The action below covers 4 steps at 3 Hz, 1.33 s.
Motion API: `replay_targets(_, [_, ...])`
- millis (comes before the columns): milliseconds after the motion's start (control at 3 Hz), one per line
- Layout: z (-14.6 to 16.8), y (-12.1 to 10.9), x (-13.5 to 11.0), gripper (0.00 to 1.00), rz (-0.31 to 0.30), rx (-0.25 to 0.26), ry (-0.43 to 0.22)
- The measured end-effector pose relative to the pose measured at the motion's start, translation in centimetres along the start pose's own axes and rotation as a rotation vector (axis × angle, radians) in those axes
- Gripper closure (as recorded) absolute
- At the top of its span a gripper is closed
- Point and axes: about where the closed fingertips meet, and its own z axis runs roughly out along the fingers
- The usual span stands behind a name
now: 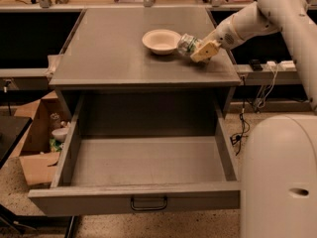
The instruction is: Pick 7up can from top drawer and place on counter
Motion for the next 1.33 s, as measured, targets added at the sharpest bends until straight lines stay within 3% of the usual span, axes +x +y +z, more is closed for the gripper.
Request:
replay_targets(333, [1.01, -0.42, 1.17, 1.00, 0.034, -0.013, 0.021])
replay_targets(1333, [1.48, -0.60, 1.50, 0.36, 0.047, -0.016, 0.033])
